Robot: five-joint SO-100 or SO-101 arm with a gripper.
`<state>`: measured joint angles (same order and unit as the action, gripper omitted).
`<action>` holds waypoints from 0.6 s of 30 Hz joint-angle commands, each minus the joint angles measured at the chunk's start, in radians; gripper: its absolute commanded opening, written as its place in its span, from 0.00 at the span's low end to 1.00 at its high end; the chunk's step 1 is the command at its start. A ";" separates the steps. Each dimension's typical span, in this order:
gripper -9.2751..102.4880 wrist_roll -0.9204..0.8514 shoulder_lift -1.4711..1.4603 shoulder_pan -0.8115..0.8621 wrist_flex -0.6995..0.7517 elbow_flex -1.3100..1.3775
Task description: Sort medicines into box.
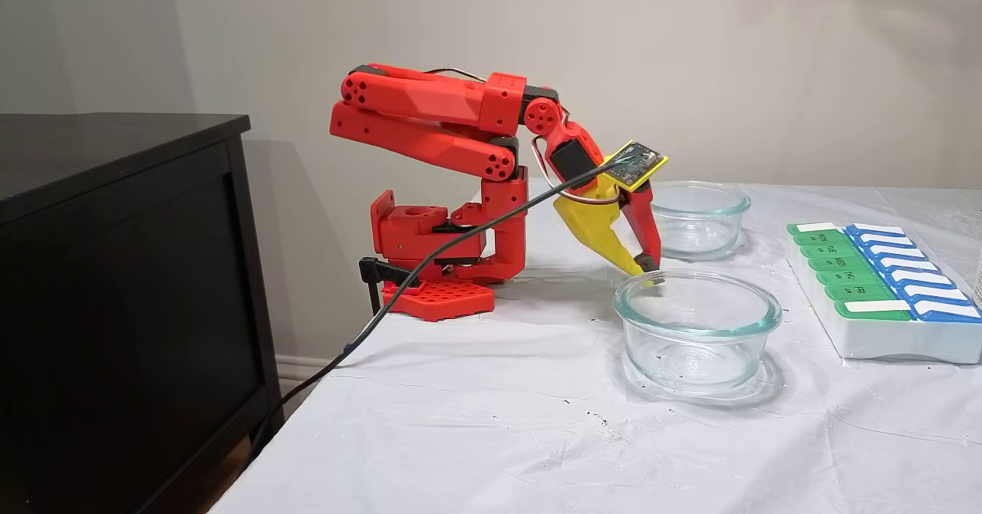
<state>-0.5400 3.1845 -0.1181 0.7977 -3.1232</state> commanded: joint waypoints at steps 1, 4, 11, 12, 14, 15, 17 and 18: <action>0.08 0.046 0.018 0.000 0.089 0.069; 0.08 0.054 0.018 -0.002 0.239 0.110; 0.08 0.055 0.018 -0.020 0.348 0.135; 0.10 0.064 0.018 -0.020 0.347 0.135; 0.10 0.080 0.018 -0.005 0.347 0.135; 0.10 0.094 0.018 0.011 0.347 0.135; 0.10 0.118 0.020 0.040 0.347 0.135; 0.09 0.124 0.020 0.048 0.347 0.135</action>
<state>-0.4387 3.1968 -0.1058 1.1382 -3.0772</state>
